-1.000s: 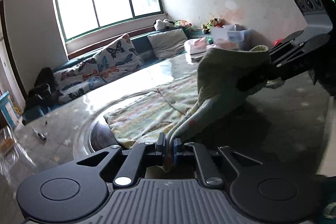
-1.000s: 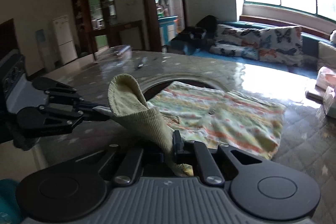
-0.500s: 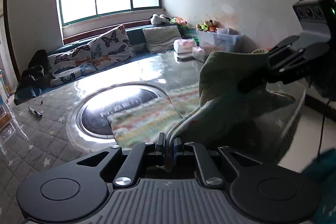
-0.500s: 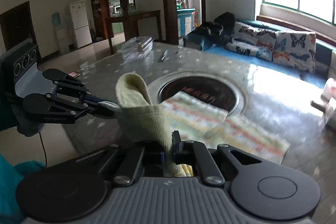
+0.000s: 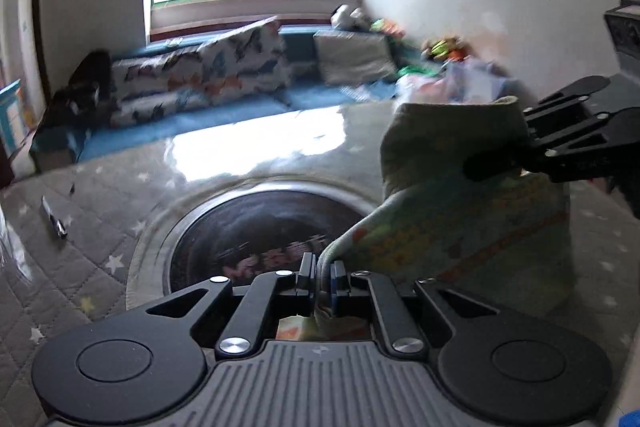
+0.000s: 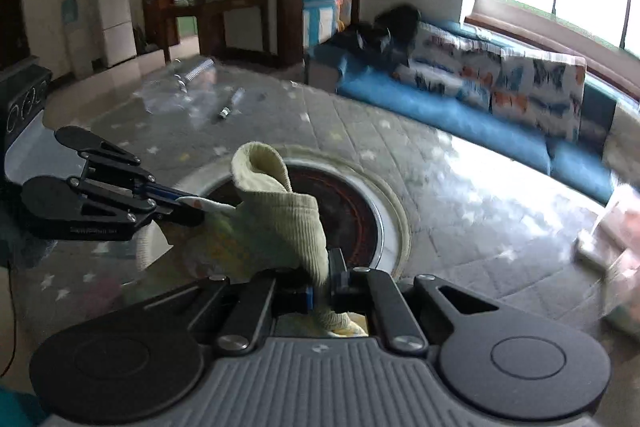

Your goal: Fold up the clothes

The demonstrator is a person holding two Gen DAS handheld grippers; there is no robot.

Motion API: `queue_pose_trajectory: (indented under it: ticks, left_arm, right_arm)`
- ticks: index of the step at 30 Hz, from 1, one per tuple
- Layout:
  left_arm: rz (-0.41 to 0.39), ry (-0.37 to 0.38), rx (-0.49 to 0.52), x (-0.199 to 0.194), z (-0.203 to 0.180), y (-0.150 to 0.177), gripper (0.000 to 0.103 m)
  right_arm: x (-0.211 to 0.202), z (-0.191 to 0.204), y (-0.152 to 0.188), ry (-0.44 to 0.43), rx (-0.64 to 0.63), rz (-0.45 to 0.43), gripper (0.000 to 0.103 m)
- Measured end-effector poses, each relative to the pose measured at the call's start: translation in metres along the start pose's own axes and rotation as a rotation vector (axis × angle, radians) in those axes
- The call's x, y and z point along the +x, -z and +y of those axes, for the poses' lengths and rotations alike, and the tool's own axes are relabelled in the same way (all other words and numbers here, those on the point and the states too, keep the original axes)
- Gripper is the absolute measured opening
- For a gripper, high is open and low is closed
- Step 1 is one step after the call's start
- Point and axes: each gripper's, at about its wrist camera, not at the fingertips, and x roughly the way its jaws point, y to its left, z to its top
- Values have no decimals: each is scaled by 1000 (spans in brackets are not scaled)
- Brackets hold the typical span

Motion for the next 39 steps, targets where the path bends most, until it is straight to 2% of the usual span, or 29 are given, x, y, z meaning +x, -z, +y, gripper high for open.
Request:
queue_pose_trajectory:
  ticks: [4, 6, 8, 9, 13, 17, 21, 23, 28, 32, 39]
  left_arm:
    - [78, -17, -45, 41, 18, -1, 10]
    - [90, -31, -63, 46, 21, 2, 13]
    - [97, -44, -77, 49, 24, 5, 15]
    - [100, -50, -84, 50, 25, 6, 18]
    - [100, -84, -108, 48, 25, 6, 34]
    - [103, -123, -125, 51, 25, 6, 43]
    - [99, -180, -122, 51, 27, 5, 49]
    - [96, -211, -119, 51, 28, 4, 49]
    - [104, -284, -174, 51, 44, 0, 48]
    - [77, -251, -192, 40, 39, -4, 46]
    - [70, -76, -180, 50, 2, -20, 44]
  right_arm:
    - [23, -12, 15, 46, 62, 5, 25]
    - [30, -17, 25, 69, 89, 1, 27]
    - [36, -22, 34, 93, 115, -2, 42]
    - [31, -23, 39, 99, 126, -12, 43]
    - [11, -24, 59, 107, 171, -32, 44]
    - [6, -30, 85, 112, 253, -26, 46]
    - [8, -38, 111, 165, 339, 4, 45]
    - [3, -43, 122, 161, 371, -7, 42]
    - [-8, -40, 110, 173, 346, -20, 42]
    - [0, -37, 89, 130, 343, -60, 42]
    - [41, -35, 64, 73, 340, -33, 38]
